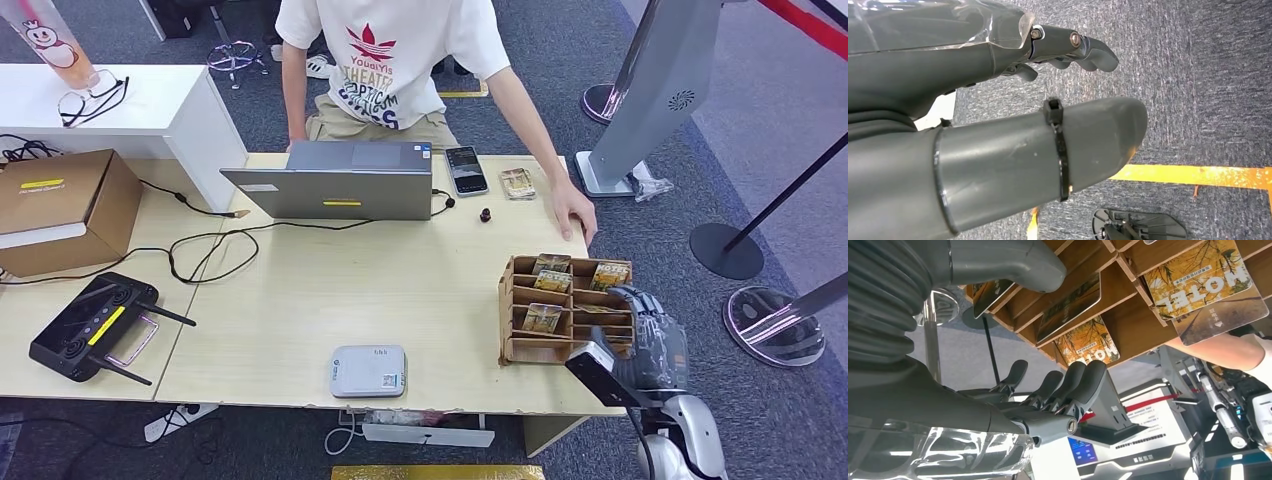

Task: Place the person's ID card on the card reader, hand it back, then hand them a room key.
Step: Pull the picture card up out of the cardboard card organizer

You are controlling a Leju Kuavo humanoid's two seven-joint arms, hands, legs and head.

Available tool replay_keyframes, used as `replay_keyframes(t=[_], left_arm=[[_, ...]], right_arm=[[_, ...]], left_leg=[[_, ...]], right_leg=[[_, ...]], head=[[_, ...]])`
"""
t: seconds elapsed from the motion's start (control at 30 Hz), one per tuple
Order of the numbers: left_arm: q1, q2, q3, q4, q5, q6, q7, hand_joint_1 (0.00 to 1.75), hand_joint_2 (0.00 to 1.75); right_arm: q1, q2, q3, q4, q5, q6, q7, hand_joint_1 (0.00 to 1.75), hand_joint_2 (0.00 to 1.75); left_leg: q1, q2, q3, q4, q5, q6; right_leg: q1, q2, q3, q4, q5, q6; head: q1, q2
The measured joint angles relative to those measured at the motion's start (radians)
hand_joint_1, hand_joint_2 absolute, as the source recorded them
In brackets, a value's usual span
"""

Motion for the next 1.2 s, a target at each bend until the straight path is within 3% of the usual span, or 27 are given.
replay_keyframes(t=[0.47, 0.8, 1.2], left_arm=[[0.003, 0.003, 0.001, 0.0, 0.004, 0.002, -0.003, 0.0, 0.0], [0.003, 0.003, 0.008, 0.0, 0.009, 0.01, -0.004, 0.0, 0.0], [0.003, 0.004, 0.008, 0.0, 0.009, 0.011, -0.004, 0.0, 0.0]], right_arm=[[-0.035, 0.0, 0.0, 0.043, 0.0, 0.003, -0.014, 0.8, 1.75], [-0.066, 0.0, 0.006, 0.071, 0.001, 0.005, -0.026, 1.23, 1.75], [-0.073, 0.0, 0.008, 0.081, -0.001, 0.002, -0.029, 1.35, 1.75]], left_leg=[[0.0, 0.0, 0.0, 0.0, 0.0, 0.0], [0.0, 0.0, 0.0, 0.0, 0.0, 0.0], [0.0, 0.0, 0.0, 0.0, 0.0, 0.0]], right_leg=[[0.0, 0.0, 0.0, 0.0, 0.0, 0.0], [0.0, 0.0, 0.0, 0.0, 0.0, 0.0], [0.0, 0.0, 0.0, 0.0, 0.0, 0.0]], head=[[0.0, 0.0], [0.0, 0.0], [0.0, 0.0]])
